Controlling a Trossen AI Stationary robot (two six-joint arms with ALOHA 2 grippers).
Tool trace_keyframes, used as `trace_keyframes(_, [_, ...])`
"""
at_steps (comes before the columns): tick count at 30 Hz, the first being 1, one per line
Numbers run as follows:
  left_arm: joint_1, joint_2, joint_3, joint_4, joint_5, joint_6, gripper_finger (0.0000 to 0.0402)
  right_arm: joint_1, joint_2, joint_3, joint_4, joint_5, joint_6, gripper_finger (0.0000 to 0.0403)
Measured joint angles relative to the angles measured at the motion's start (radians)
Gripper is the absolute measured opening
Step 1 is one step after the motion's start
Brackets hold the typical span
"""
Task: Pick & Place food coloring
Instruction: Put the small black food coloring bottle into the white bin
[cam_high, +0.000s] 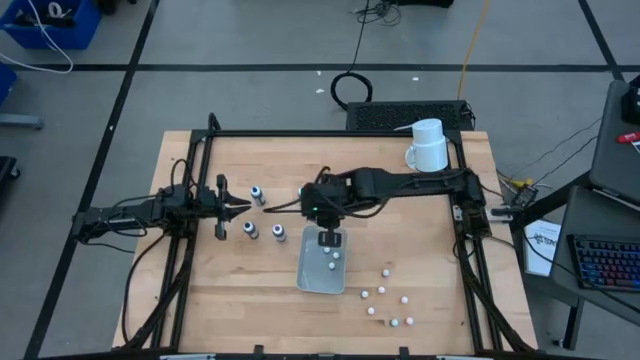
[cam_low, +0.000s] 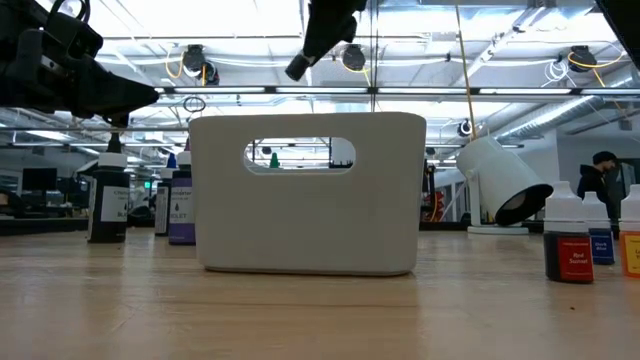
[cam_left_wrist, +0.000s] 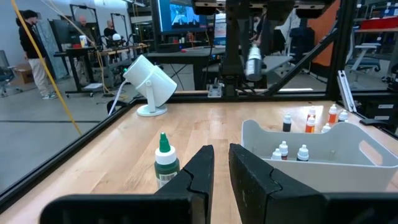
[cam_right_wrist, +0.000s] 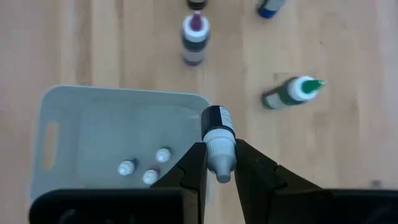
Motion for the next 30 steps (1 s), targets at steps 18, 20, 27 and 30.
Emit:
trace_keyframes(18, [0.000, 0.000, 0.000, 0.000, 0.000, 0.000, 0.0058, 0.005, 0.112, -0.157, -0.136, -0.156, 0.087, 0.0051])
trace_keyframes(20, [0.000, 0.000, 0.000, 0.000, 0.000, 0.000, 0.0058, 0.002, 0.114, -0.202, -0.122, -0.156, 0.096, 0.0051])
trace_keyframes(27, [0.000, 0.000, 0.000, 0.000, 0.000, 0.000, 0.0058, -0.001, 0.112, -0.330, -0.013, -0.209, 0.098, 0.0051])
trace_keyframes(30, [0.000, 0.000, 0.000, 0.000, 0.000, 0.000, 0.0058, -0.002, 0.112, -0.364, 0.013, -0.233, 0.098, 0.0051])
